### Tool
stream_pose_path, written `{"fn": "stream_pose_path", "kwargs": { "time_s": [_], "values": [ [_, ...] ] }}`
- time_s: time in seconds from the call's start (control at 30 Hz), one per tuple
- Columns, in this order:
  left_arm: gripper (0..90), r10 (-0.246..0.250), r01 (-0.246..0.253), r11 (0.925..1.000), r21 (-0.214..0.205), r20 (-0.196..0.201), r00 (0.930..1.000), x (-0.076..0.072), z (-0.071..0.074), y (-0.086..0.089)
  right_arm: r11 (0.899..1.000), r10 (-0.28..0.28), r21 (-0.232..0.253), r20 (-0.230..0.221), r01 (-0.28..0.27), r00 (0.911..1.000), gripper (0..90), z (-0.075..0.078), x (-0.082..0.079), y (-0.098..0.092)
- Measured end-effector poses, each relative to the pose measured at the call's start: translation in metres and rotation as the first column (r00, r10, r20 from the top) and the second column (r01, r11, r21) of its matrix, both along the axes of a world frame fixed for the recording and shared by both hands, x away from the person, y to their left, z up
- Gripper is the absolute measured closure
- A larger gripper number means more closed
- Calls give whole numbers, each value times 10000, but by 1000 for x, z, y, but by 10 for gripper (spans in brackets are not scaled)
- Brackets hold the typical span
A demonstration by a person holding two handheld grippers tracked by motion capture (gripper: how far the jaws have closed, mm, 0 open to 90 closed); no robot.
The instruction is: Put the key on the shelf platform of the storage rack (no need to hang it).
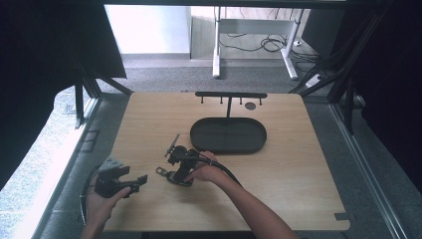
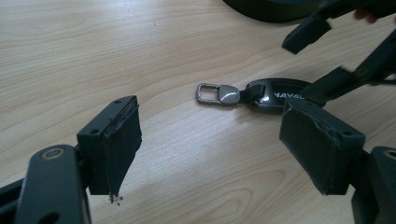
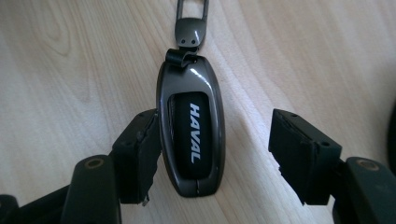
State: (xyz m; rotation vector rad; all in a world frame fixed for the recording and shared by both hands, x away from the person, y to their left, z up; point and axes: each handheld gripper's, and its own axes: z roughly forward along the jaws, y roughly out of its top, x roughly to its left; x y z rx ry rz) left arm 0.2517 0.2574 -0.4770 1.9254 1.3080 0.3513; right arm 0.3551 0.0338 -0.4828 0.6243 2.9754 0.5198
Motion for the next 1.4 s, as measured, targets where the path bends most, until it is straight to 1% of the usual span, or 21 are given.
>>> {"fn": "stream_pose_path", "kwargs": {
  "time_s": [0.1,0.17,0.2,0.37,0.5,0.6,0.67,0.7,0.73,0.77,0.9,0.97,1.03,1.1,1.17,1.2,1.23,1.33,1.4],
  "values": [
    [210,-14,14,10000,-5,6,10000,0,0,0,9998,17,-183,-4,-17,10000,345,-7,0,5],
    [210,8,-8,10000,-26,-12,10000,0,0,1,9998,45,-188,-38,-46,10000,343,-11,0,8],
    [210,15,-15,10000,-33,-16,10000,0,0,1,9999,-7,-141,-130,5,9999,342,-13,1,10],
    [210,-5,5,10000,-33,8,10000,0,0,2,9993,118,-346,-205,-125,9997,348,-22,2,17],
    [210,14,-14,10000,-34,-11,10000,0,0,2,9991,97,-415,-284,-108,9996,357,-27,2,20],
    [210,18,-18,10000,-27,-10,10000,0,0,2,9993,108,-350,-217,-116,9997,393,-27,3,21],
    [210,28,-28,10000,14,17,10000,0,0,2,9991,145,-392,-171,-152,9997,422,-26,2,22],
    [210,31,-31,10000,17,20,10000,0,0,2,9989,194,-416,-84,-197,9998,447,-26,2,22],
    [210,26,-26,10000,21,10,10000,0,0,2,9989,192,-418,-100,-196,9998,476,-26,2,22],
    [210,32,-32,10000,29,2,10000,0,0,1,9989,179,-429,-69,-181,9998,482,-25,1,22],
    [210,7,-7,10000,47,3,10000,0,0,0,9991,158,-389,-58,-160,9999,487,-26,1,22],
    [210,2,-2,10000,67,12,10000,0,0,1,9997,-106,-211,67,107,9999,489,-26,2,21],
    [210,24,-24,10000,21,3,10000,0,0,1,9998,-153,-162,53,153,9999,490,-26,3,21],
    [210,44,-44,10000,25,17,10000,0,0,2,9998,-88,-170,53,89,9999,490,-26,4,21],
    [210,48,-48,10000,27,10,10000,0,0,3,9999,-96,-119,-46,96,9999,490,-25,3,21],
    [210,55,-55,10000,18,5,10000,0,0,3,9999,-100,-54,-33,100,9999,490,-23,3,20],
    [210,59,-59,10000,14,3,10000,0,0,3,9999,-103,44,-77,103,9999,491,-18,4,19],
    [210,44,-44,10000,8,-1,10000,0,0,3,9998,-89,176,-92,91,9999,491,-14,4,17],
    [210,39,-39,10000,18,-9,10000,0,-1,2,9992,-98,380,-8,98,10000,492,-8,4,14]
  ]
}}
